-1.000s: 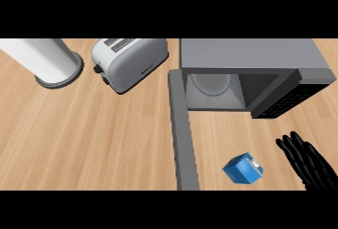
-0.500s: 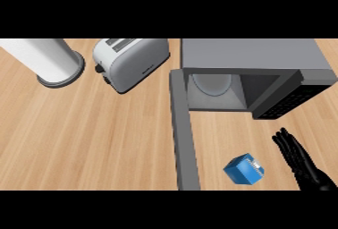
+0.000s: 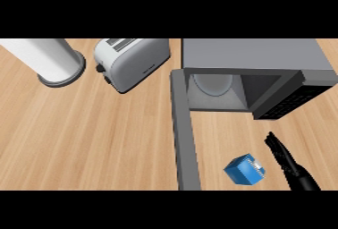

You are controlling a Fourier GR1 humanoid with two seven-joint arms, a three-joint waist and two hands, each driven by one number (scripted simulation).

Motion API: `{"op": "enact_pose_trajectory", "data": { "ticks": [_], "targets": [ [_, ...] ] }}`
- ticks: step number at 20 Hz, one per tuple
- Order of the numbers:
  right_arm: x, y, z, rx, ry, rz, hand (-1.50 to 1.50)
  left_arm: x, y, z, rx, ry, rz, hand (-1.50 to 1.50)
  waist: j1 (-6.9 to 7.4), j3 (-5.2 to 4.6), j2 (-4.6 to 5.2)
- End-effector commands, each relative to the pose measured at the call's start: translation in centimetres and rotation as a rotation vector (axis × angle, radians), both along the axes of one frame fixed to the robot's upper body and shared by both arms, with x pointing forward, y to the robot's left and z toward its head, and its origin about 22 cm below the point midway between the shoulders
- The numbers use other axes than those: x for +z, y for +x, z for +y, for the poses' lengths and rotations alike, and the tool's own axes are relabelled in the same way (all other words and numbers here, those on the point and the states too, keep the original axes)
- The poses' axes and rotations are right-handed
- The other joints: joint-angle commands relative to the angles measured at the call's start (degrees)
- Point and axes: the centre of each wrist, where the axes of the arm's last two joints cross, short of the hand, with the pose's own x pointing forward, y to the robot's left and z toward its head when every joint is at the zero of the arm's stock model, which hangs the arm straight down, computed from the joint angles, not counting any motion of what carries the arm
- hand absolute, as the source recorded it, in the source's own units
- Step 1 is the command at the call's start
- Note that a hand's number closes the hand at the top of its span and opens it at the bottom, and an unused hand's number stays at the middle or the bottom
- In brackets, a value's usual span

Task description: Pick up the milk, place it into the microwave and close the microwave

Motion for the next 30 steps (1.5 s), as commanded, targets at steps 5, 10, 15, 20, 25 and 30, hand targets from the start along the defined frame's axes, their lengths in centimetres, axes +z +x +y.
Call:
{"op": "enact_pose_trajectory", "data": {
  "ticks": [5, 10, 15, 20, 25, 30],
  "targets": [
    [-6.1, 0.9, 0.6, 0.017, -0.089, 0.011, -1.5, 2.5, -1.6, -0.3, -0.048, -0.05, -0.122, -1.5, 0.49, 0.08, 0.14],
    [-7.4, 2.5, -1.0, 0.021, -0.059, 0.011, -1.5, 3.3, -1.9, 0.1, -0.083, -0.026, -0.117, -1.5, 0.3, 0.07, 0.16],
    [-8.6, 4.3, -1.2, 0.034, -0.022, 0.011, -1.5, 2.8, -3.2, -0.2, -0.06, -0.04, -0.106, -1.5, 0.65, 0.06, 0.13],
    [-10.3, 4.5, 0.9, 0.069, 0.05, 0.026, -1.5, 3.3, -3.1, 0.2, -0.082, -0.044, -0.088, -1.5, 0.24, 0.06, 0.17],
    [-11.5, 4.7, 1.2, 0.091, 0.14, 0.025, 1.5, 2.3, -2.9, 1.1, -0.081, -0.072, -0.067, -1.5, 0.31, 0.12, 0.33],
    [-11.9, 5.1, 1.2, 0.145, 0.097, 0.025, 1.5, 2.9, -3.4, 0.0, -0.075, -0.064, -0.088, -1.5, 0.51, 0.13, 0.34]
  ]
}}
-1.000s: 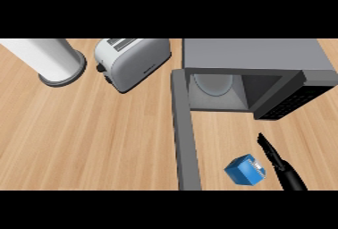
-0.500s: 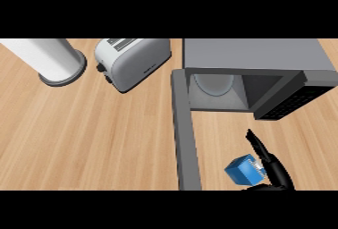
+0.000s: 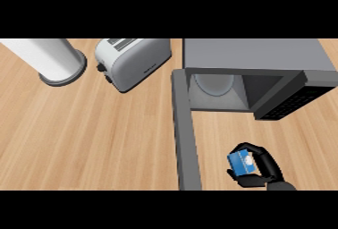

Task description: Pick up the milk, place it into the microwave and close the microwave

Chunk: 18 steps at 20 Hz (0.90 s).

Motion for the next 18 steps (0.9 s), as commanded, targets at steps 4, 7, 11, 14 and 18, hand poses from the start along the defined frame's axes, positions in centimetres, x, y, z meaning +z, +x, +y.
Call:
{"op": "enact_pose_trajectory", "data": {
  "ticks": [4, 7, 11, 14, 18],
  "targets": [
    [-0.6, 0.5, 2.1, 0.087, 0.109, -0.089, 1.5, 2.9, -0.8, -1.2, -0.049, -0.026, -0.108, -1.5, -0.3, 0.03, -0.01],
    [0.7, 2.5, 1.9, 0.047, 0.142, -0.11, 1.5, 2.2, -1.2, -1.6, -0.061, -0.028, -0.11, -1.5, -0.24, 0.0, -0.07],
    [0.7, 3.6, 2.1, -0.179, 0.139, -0.131, 1.5, 2.4, -1.3, -1.3, -0.069, -0.039, -0.108, -1.5, 0.31, 0.1, 0.15],
    [0.8, 4.7, 3.8, -0.213, 0.173, -0.139, 1.5, 1.1, -0.7, -0.1, -0.058, -0.058, -0.103, -1.5, 0.1, 0.04, 0.28],
    [3.0, 7.6, 3.3, -0.188, 0.102, -0.174, 1.5, 2.8, -0.2, -0.6, -0.07, -0.047, -0.092, -1.5, -0.48, 0.01, 0.27]
  ]
}}
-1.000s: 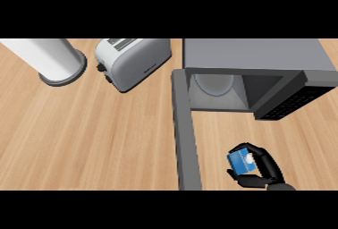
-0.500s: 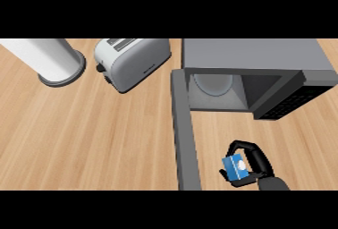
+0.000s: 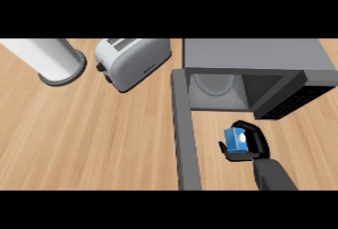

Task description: Pick up the milk, place it into the microwave and close the microwave

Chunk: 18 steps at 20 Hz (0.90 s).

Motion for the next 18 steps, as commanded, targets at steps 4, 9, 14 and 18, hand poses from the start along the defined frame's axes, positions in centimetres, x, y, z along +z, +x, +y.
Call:
{"op": "enact_pose_trajectory", "data": {
  "ticks": [4, 9, 14, 18],
  "targets": [
    [2.6, 3.8, 1.5, -0.049, -0.07, -0.102, 1.5, 2.7, 0.0, -1.4, -0.044, -0.016, -0.058, -1.5, -0.36, -0.06, -0.07],
    [5.2, 6.7, 0.3, -0.084, -0.066, -0.099, 1.5, 2.8, -0.4, 0.1, -0.067, -0.007, -0.05, -1.5, 0.13, -0.06, -0.01],
    [9.1, 10.8, 1.7, -0.068, -0.113, -0.074, 1.5, 2.2, 1.7, 0.1, -0.063, -0.002, -0.07, -1.5, 0.74, -0.01, 0.56],
    [10.7, 12.1, 1.4, -0.092, -0.162, -0.061, 1.5, 1.2, 1.8, 1.0, -0.078, -0.007, -0.064, -1.5, 1.62, -0.01, 0.87]
  ]
}}
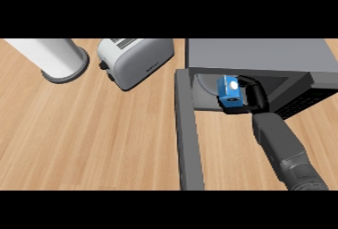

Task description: Pick up the milk, place it into the microwave and close the microwave

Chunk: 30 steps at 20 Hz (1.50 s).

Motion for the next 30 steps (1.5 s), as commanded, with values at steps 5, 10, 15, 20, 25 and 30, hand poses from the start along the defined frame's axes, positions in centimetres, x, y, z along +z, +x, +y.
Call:
{"op": "enact_pose_trajectory", "data": {
  "ticks": [5, 10, 15, 20, 25, 30],
  "targets": [
    [4.2, 2.9, -1.8, -0.037, -0.056, 0.013, 1.5, 1.1, 1.0, 0.1, -0.05, 0.004, -0.059, -1.5, 1.72, 0.1, 0.91],
    [5.6, 3.5, -3.2, -0.126, -0.193, -0.018, 1.5, 1.2, 2.2, -0.8, -0.068, 0.001, -0.081, -1.5, 2.89, 0.17, 1.84],
    [7.4, 4.6, -2.8, -0.223, -0.25, -0.046, 1.5, 0.7, 2.8, 0.4, -0.097, -0.006, -0.083, -1.5, 4.37, 0.13, 2.31],
    [8.9, 5.2, -3.7, -0.285, -0.275, -0.042, 1.5, 1.5, 3.2, 0.1, -0.108, 0.005, -0.095, -1.5, 5.54, 0.26, 2.86],
    [8.7, 5.0, -3.9, -0.34, -0.276, -0.045, 1.5, 1.4, 3.5, 0.2, -0.115, 0.001, -0.105, -1.5, 7.48, 0.3, 3.73],
    [10.0, 5.2, -5.5, -0.386, -0.279, -0.062, 1.5, 1.6, 4.0, 0.4, -0.128, 0.01, -0.103, -1.5, 7.69, 0.27, 4.0]
  ]
}}
